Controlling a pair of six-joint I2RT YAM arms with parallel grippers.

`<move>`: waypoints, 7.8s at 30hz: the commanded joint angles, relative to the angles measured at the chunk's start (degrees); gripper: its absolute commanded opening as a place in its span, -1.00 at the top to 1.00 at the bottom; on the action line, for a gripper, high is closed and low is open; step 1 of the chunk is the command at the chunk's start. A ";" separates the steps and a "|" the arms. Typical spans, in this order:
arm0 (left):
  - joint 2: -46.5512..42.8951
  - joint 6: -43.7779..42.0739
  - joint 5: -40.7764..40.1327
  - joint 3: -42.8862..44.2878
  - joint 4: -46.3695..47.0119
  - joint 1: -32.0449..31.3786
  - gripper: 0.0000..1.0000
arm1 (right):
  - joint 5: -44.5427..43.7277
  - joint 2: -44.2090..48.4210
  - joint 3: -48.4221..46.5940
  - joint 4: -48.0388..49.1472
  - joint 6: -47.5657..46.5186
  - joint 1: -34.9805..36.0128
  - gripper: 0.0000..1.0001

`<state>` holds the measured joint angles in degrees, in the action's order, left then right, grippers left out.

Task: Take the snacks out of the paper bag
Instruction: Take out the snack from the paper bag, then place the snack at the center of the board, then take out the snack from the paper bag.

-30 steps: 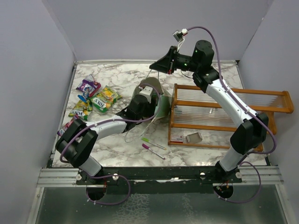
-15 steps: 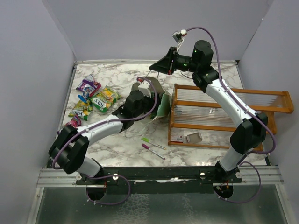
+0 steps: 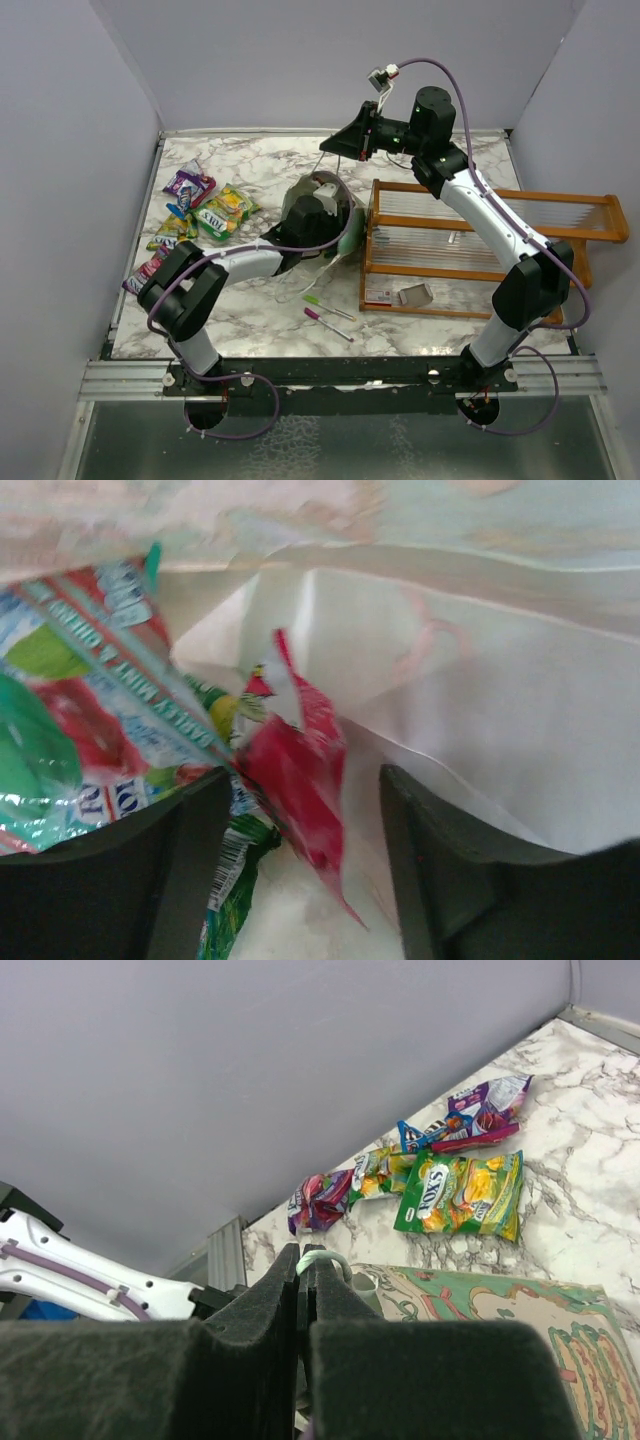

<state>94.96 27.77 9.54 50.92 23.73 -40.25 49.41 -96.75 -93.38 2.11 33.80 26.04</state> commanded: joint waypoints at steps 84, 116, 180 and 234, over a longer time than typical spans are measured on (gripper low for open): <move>-13.89 -11.43 -32.30 -0.48 -52.13 33.95 0.95 | -6.22 -16.16 -31.44 -9.45 -25.15 -3.03 0.97; -33.73 -6.57 -17.90 -4.53 -47.93 37.09 -0.73 | 22.40 -5.83 -1.02 -7.18 -27.63 1.72 0.97; 10.71 -17.33 -30.73 -1.84 17.09 -2.62 0.13 | 20.40 2.35 14.42 27.70 5.26 0.49 0.97; 12.36 -9.21 -25.25 4.88 13.04 5.71 0.92 | 11.61 5.40 14.35 14.38 -5.04 2.96 0.97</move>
<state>113.47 16.75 -20.45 59.02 40.73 -35.44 63.75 -94.87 -79.44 18.92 30.30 27.88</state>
